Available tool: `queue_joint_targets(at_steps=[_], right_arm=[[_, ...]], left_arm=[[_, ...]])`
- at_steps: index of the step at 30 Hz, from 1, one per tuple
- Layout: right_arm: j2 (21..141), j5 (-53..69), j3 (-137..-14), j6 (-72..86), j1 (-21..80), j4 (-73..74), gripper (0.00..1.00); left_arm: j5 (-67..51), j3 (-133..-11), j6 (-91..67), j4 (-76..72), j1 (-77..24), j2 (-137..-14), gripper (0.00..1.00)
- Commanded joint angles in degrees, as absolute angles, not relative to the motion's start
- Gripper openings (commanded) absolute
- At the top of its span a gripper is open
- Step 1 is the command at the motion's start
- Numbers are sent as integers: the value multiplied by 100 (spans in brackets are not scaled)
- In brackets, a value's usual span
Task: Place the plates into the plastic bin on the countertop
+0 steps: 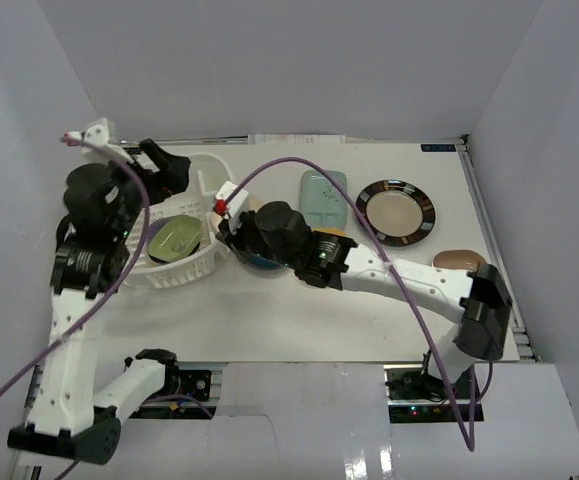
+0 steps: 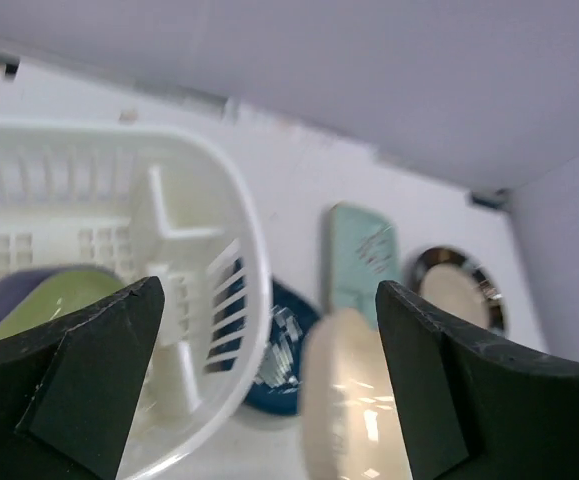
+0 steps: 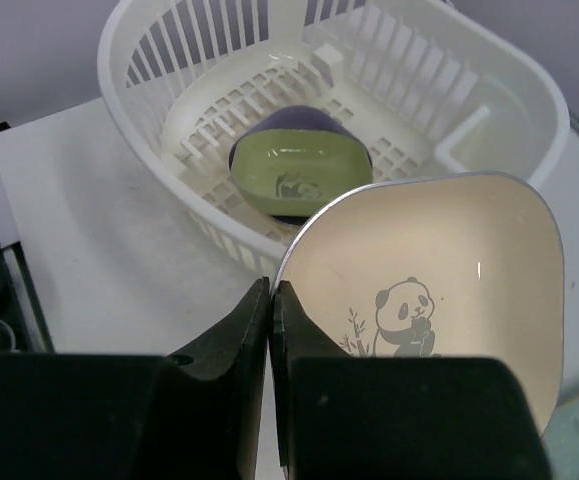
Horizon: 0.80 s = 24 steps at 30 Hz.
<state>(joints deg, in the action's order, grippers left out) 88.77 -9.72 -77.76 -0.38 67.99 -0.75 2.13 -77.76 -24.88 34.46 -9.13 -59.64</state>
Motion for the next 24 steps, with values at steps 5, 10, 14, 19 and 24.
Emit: queue_joint_targets(at_steps=[5, 10, 14, 19, 24], right_arm=[[10457, -81, -9736, -1739, 6803, -510, 8], [11828, 676, -11002, -2328, 6645, -431, 8], [12899, 1028, -12160, -2645, 6495, -325, 8], [13666, 1459, -12832, -2602, 6521, -175, 8], [14158, 1248, -12910, -2488, 6539, -378, 18]], left_arm=[[-720, -8173, -2909, 2953, -914, -4774, 98], [-1142, -8543, -3041, 2892, -914, -4570, 98], [-1476, -8578, -3041, 2892, -914, -4509, 98], [-1512, -8341, -2971, 2909, -914, -4579, 98], [-1582, -8183, -3023, 2892, -914, -4641, 98]])
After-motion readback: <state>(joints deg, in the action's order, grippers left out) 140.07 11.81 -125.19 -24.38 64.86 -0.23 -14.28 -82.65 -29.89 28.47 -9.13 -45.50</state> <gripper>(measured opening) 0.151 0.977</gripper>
